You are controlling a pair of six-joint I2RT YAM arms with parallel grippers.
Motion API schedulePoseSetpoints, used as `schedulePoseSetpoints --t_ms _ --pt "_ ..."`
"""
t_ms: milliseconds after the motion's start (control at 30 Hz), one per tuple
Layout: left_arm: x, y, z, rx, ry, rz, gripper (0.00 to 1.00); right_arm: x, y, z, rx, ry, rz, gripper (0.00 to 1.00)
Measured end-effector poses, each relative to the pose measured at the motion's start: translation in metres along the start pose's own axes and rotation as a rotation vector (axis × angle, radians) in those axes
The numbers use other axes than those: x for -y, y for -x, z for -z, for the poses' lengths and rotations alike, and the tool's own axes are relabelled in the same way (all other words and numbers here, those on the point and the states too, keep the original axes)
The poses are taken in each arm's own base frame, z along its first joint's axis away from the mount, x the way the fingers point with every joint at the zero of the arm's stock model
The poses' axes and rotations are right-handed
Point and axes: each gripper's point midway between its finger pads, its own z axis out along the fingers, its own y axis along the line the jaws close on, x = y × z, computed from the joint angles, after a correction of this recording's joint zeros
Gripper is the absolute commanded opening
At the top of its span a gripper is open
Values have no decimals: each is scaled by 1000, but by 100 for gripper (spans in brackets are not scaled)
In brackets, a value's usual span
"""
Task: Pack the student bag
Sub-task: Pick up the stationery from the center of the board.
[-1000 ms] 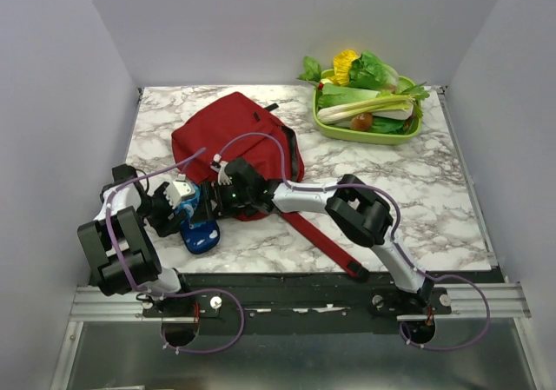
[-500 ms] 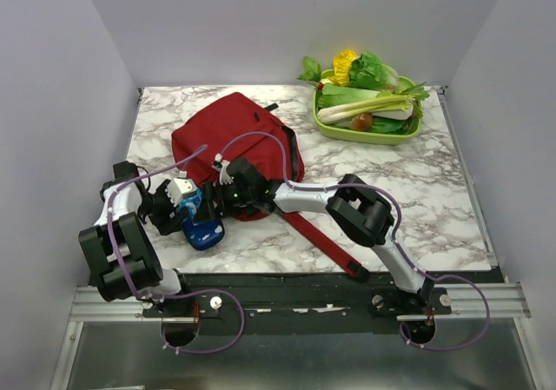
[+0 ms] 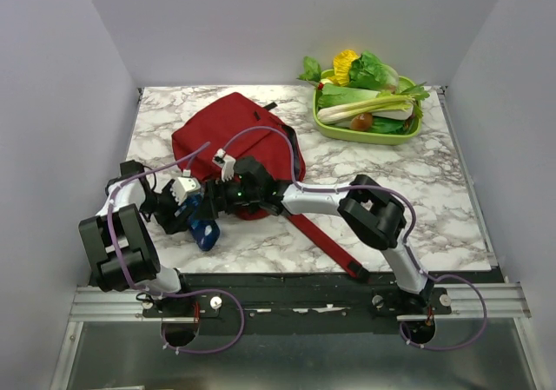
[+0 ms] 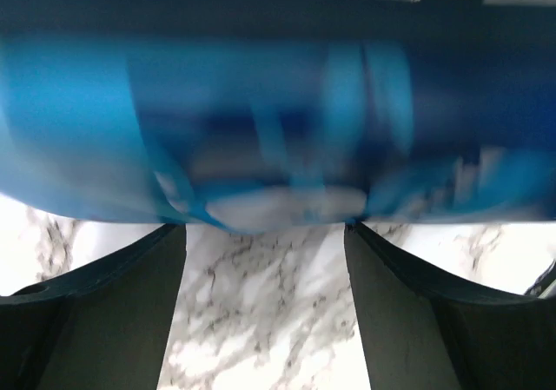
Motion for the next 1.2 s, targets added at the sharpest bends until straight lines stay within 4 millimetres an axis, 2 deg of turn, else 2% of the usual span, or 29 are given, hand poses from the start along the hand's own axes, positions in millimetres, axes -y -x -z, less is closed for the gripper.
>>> schedulePoseSetpoints --t_ms 133,200,600,733,933,1200 --pt "-1 14 -5 53 -7 -34 79 -45 6 5 13 115 75 87" --pt "-1 15 -5 57 -7 -32 79 -50 6 10 13 117 92 87" --pt "2 30 -9 118 -21 -20 79 -32 2 9 -54 -25 166 95" --pt "3 38 -10 152 -28 -7 78 -15 -14 11 -98 -119 197 95" --pt "-2 43 -9 166 -15 -9 78 -4 -25 14 -139 -159 219 89" --pt "-3 43 -10 167 -11 -7 78 12 -28 17 -157 -238 232 70"
